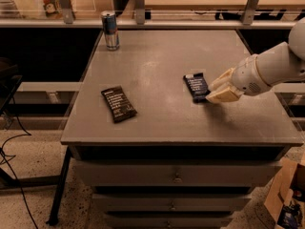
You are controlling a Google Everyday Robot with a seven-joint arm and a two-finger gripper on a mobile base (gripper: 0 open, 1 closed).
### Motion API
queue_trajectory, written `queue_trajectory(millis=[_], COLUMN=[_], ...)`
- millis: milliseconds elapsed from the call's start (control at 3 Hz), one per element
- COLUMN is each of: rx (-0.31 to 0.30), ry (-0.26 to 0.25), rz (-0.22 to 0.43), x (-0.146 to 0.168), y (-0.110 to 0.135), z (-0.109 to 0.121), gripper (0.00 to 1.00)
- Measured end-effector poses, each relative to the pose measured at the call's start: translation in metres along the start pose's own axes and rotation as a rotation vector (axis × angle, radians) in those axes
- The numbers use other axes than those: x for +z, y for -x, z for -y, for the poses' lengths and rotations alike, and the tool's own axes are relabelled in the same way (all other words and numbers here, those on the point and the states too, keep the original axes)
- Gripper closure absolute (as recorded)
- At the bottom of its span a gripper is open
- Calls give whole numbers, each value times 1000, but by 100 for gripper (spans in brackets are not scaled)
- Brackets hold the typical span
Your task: Move rxbar blueberry near redbull can
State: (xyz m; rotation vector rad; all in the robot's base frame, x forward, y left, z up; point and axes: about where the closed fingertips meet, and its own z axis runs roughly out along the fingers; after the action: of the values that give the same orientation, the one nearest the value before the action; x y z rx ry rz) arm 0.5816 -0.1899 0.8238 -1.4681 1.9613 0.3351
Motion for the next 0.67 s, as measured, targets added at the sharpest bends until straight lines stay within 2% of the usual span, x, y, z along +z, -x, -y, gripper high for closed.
queue_trajectory(millis=[333, 667], rx=[12, 16], ry=[11, 19], rz=[1, 11], x=[2, -1], y=[-7, -9], z=[-2, -4], gripper=[84, 100])
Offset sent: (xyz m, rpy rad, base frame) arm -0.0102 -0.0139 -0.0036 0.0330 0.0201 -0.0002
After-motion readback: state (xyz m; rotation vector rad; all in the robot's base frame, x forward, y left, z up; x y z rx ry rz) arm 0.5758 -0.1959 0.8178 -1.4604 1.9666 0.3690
